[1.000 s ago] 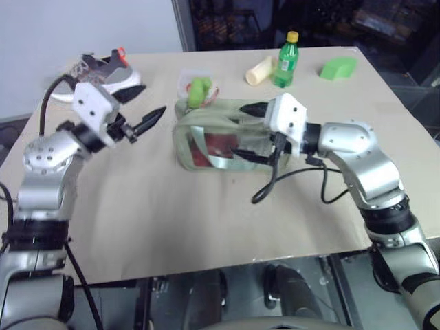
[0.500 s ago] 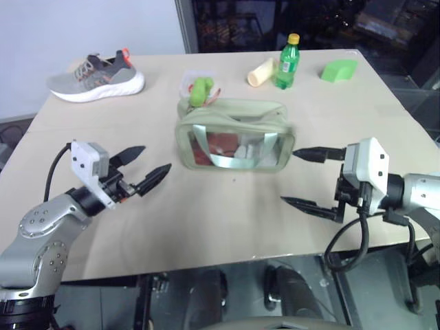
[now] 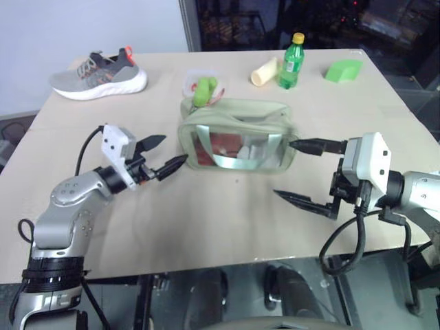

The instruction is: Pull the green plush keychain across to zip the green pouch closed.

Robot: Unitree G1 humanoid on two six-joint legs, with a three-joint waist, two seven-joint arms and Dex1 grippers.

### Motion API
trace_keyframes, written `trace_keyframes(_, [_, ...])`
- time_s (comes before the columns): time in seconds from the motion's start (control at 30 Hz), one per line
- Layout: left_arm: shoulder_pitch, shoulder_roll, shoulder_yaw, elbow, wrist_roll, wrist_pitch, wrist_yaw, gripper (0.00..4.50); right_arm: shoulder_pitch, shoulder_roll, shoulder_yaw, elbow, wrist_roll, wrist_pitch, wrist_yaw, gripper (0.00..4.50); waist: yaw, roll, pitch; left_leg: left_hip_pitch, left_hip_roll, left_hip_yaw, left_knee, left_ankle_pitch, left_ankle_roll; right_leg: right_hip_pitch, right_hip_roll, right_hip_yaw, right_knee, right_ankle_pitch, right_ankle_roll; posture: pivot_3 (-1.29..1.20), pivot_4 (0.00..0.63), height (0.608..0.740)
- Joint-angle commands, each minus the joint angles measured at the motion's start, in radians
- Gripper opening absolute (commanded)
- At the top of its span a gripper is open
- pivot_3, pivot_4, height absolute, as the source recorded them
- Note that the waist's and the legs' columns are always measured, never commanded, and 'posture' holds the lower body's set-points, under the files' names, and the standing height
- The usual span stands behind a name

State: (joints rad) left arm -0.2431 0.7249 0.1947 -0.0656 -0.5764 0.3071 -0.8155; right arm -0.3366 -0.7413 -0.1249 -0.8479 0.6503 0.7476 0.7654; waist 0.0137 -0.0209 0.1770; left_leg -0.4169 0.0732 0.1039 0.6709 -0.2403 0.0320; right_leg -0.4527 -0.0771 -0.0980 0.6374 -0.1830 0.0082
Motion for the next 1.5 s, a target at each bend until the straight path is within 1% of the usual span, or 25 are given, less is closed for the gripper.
trace_keyframes(0.03, [-0.031,-0.022,0.006,-0.004,0.017,-0.027,-0.013,4.44,-0.028,0.002,0.008,-0.014,0.006,-0.027,-0.031,4.5,0.0,0.0,0.0,0.0,0.0,0.0,0.0,0.0,0.0,0.0,0.0,0.0,0.0,0.0,0.0,0.0,0.15,0.74])
trace_keyframes(0.53, [-0.078,-0.078,0.013,0.028,0.058,-0.05,-0.011,4.44,-0.033,-0.005,0.037,-0.01,0.002,-0.045,-0.069,4.5,0.0,0.0,0.0,0.0,0.0,0.0,0.0,0.0,0.0,0.0,0.0,0.0,0.0,0.0,0.0,0.0,0.15,0.74])
trace_keyframes(0.63, [-0.089,-0.082,0.01,0.046,0.073,-0.061,-0.011,3.65,-0.029,-0.006,0.038,-0.012,0.0,-0.047,-0.07,4.5,0.0,0.0,0.0,0.0,0.0,0.0,0.0,0.0,0.0,0.0,0.0,0.0,0.0,0.001,0.001,0.0,0.15,0.74])
trace_keyframes(0.77, [-0.101,-0.09,0.001,0.069,0.093,-0.071,-0.015,1.74,-0.025,-0.009,0.039,-0.012,-0.003,-0.049,-0.073,4.5,0.0,0.0,0.0,0.0,0.0,0.0,0.0,0.0,0.0,0.0,0.0,0.0,0.0,0.001,0.001,0.0,0.15,0.74])
trace_keyframes(0.87, [-0.11,-0.1,-0.006,0.079,0.1,-0.078,-0.017,0.22,-0.024,-0.012,0.044,-0.01,-0.008,-0.053,-0.076,4.5,0.0,0.0,0.0,0.0,0.0,0.0,0.0,0.0,0.0,0.0,0.0,0.0,0.0,0.001,0.001,0.0,0.15,0.74])
trace_keyframes(0.9, [-0.111,-0.104,-0.006,0.079,0.101,-0.078,-0.018,0.05,-0.026,-0.011,0.048,-0.008,-0.011,-0.054,-0.078,4.5,0.0,0.0,0.0,0.0,0.0,0.0,0.0,0.0,0.0,0.0,0.0,0.0,0.0,0.001,0.001,0.0,0.15,0.74])
trace_keyframes(1.03, [-0.108,-0.109,0.001,0.07,0.1,-0.077,-0.021,0.05,-0.075,0.007,0.089,0.025,-0.024,-0.032,-0.103,4.5,-0.001,0.0,0.0,0.0,0.0,0.0,0.0,0.0,0.0,0.0,0.0,0.0,0.0,0.001,0.001,0.0,0.15,0.74])
trace_keyframes(1.13, [-0.104,-0.117,0.008,0.063,0.101,-0.079,-0.01,0.05,-0.228,0.065,0.203,0.148,-0.119,-0.005,-0.171,4.5,-0.006,0.0,0.0,0.001,0.0,0.0,0.001,0.0,0.0,0.0,0.0,0.0,0.001,0.0,0.001,0.0,0.15,0.74])
trace_keyframes(1.2, [-0.094,-0.126,0.007,0.049,0.106,-0.082,0.001,0.05,-0.383,0.143,0.29,0.28,-0.21,-0.031,-0.208,4.5,-0.015,0.0,0.0,0.002,0.0,0.001,0.002,0.0,0.0,0.0,0.0,0.001,0.003,0.0,0.0,0.0,0.15,0.74])
trace_keyframes(1.33, [-0.086,-0.137,0.001,0.037,0.121,-0.096,0.01,0.05,-0.624,0.28,0.404,0.533,-0.345,-0.07,-0.233,4.5,-0.019,0.0,0.0,0.0,0.001,0.002,0.003,0.001,0.0,0.0,0.001,-0.001,0.005,0.001,0.001,0.0,0.15,0.74])
trace_keyframes(1.4, [-0.083,-0.138,0.002,0.029,0.128,-0.103,0.015,0.05,-0.745,0.383,0.413,0.682,-0.382,-0.019,-0.294,4.5,-0.024,0.0,0.0,0.0,0.001,0.003,0.002,0.001,0.0,-0.001,0.001,-0.001,0.004,0.003,0.003,0.0,0.15,0.74])
trace_keyframes(1.43, [-0.082,-0.14,0.001,0.027,0.131,-0.106,0.017,0.05,-0.781,0.427,0.397,0.73,-0.379,0.014,-0.317,4.5,-0.027,0.0,0.0,0.0,0.001,0.005,0.002,0.001,0.0,-0.001,0.001,-0.001,0.004,0.005,0.0,0.0,0.15,0.74])
trace_keyframes(1.5, [-0.08,-0.142,0.0,0.022,0.136,-0.112,0.022,0.05,-0.833,0.502,0.358,0.793,-0.365,0.07,-0.353,4.5,-0.024,0.0,0.0,-0.001,0.001,0.005,0.002,0.001,0.0,-0.001,0.001,-0.001,0.004,0.005,-0.001,0.0,0.15,0.74])
